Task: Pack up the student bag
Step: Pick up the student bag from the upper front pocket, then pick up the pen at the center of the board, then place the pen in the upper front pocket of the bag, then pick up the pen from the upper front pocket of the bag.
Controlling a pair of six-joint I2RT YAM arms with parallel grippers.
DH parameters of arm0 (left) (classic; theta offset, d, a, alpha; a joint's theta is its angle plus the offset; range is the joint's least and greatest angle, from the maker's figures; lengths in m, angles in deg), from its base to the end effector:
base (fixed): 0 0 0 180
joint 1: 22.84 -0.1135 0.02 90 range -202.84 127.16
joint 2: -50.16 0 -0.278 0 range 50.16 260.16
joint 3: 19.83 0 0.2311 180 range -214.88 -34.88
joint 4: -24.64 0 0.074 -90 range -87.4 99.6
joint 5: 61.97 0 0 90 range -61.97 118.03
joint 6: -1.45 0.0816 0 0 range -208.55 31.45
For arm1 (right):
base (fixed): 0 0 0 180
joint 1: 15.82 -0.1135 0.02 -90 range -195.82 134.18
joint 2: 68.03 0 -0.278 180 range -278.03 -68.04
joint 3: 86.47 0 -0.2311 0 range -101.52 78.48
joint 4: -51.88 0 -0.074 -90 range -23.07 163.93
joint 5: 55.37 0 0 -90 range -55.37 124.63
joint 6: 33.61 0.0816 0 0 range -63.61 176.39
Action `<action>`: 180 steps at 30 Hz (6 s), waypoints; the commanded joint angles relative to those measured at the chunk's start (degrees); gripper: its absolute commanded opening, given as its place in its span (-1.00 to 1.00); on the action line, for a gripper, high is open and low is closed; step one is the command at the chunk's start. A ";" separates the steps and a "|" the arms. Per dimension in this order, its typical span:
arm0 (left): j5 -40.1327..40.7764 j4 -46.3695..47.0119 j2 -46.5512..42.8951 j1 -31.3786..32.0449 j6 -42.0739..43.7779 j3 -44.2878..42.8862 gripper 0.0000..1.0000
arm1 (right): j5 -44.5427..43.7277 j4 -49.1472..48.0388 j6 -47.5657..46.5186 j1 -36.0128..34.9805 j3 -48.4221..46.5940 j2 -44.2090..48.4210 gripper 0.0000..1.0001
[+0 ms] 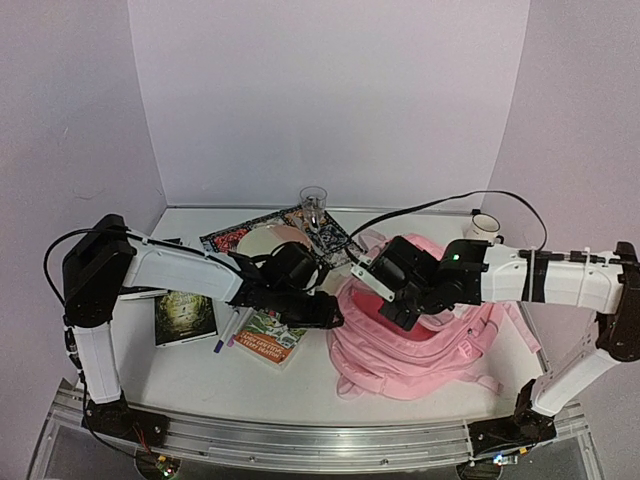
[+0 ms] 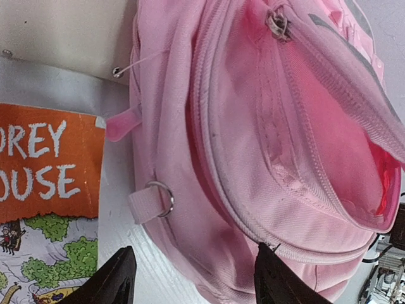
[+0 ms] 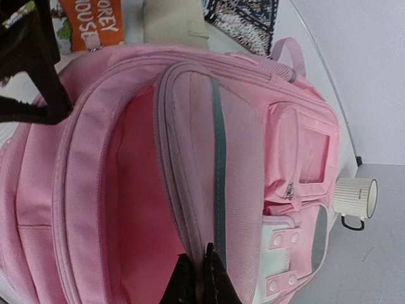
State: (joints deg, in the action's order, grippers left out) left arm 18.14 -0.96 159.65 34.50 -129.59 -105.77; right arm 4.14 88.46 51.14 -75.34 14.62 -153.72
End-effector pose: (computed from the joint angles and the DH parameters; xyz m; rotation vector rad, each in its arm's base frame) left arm 0.2179 -0.3659 0.1665 0.4617 2.6195 -0.8996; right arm 0.2049 0.2664 0.2643 -0.9560 1.9878 -0.1006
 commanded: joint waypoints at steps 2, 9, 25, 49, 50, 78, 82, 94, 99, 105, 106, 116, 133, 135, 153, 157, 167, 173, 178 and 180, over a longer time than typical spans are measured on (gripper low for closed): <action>-1.77 0.15 1.15 -0.25 -0.51 -3.89 0.29 | -9.88 -3.44 -3.93 0.20 -3.07 6.49 -1.00; 0.26 -2.88 -4.93 -3.84 0.89 -1.90 0.32 | -13.87 -9.89 -5.12 0.20 0.04 8.70 -1.00; 15.04 -34.26 -17.47 -11.39 5.87 3.34 0.37 | -10.09 -12.40 -1.60 0.21 1.48 8.54 -1.00; 15.43 -41.33 -3.90 -17.41 13.82 1.75 -0.40 | -7.81 -14.01 -0.51 0.21 2.91 9.76 -1.00; 15.19 -41.30 -3.34 -17.54 14.28 1.68 -0.43 | -7.73 -14.11 -0.55 0.24 2.82 9.65 -1.00; 8.58 -43.31 -6.91 -18.89 15.69 -1.75 -1.00 | -5.54 -15.10 -2.18 0.21 -1.02 8.68 -1.00; 7.22 -42.80 -10.21 -18.93 11.74 -4.18 -1.00 | -4.63 -15.17 -2.21 0.19 -1.95 8.75 -1.00; -7.76 -25.84 -21.12 -18.85 -2.76 -2.84 -1.00 | -3.99 -15.29 -0.73 0.24 -4.96 10.82 -1.00; -12.62 -15.75 -24.05 -18.60 -9.76 0.03 -1.00 | -2.72 -15.28 0.43 0.23 -7.98 10.78 -1.00; -13.74 -8.20 -24.96 -15.58 -16.00 -1.31 -1.00 | -2.03 -15.30 0.94 0.19 -12.72 9.83 -1.00; -13.81 -7.09 -24.73 -14.94 -16.96 -1.60 -1.00 | -1.58 -15.32 1.28 0.20 -13.30 9.52 -1.00; -13.24 9.20 -22.40 -8.76 -29.01 2.58 -1.00 | 1.78 -15.78 9.93 0.21 -14.07 6.22 -1.00; -10.02 19.19 -17.57 -5.07 -41.03 9.26 -1.00 | 0.60 -16.59 16.96 0.21 -13.56 0.17 -1.00; -9.65 19.53 -16.70 -4.45 -42.24 9.02 -1.00 | 0.53 -16.61 17.24 0.24 -13.57 0.11 -1.00; -6.84 19.98 -10.03 -3.20 -44.13 0.63 -0.33 | 0.14 -17.04 16.73 0.22 -10.62 1.16 -1.00; -6.06 19.85 -11.69 -3.21 -41.92 1.79 0.02 | -5.45 -17.05 14.39 0.23 -8.83 2.88 -1.00; -0.69 6.17 -18.79 -4.50 -27.12 4.67 0.47 | -12.17 -16.73 10.23 0.47 -2.17 8.32 -1.00; 7.46 -11.49 -24.22 -7.95 -17.02 6.46 0.55 | -13.23 -15.41 11.05 0.61 0.27 11.22 -1.00; 9.19 -19.15 -27.68 -12.21 -15.07 11.75 0.55 | -13.29 -14.85 11.38 0.82 0.74 12.41 -1.00; 9.36 -21.91 -28.47 -13.43 -14.47 13.39 0.52 | -12.80 -14.85 11.55 0.85 0.75 12.41 -1.00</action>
State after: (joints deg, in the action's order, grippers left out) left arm 24.40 -12.66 133.70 22.96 -148.27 -95.43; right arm -4.10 75.96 61.97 -74.88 15.86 -144.45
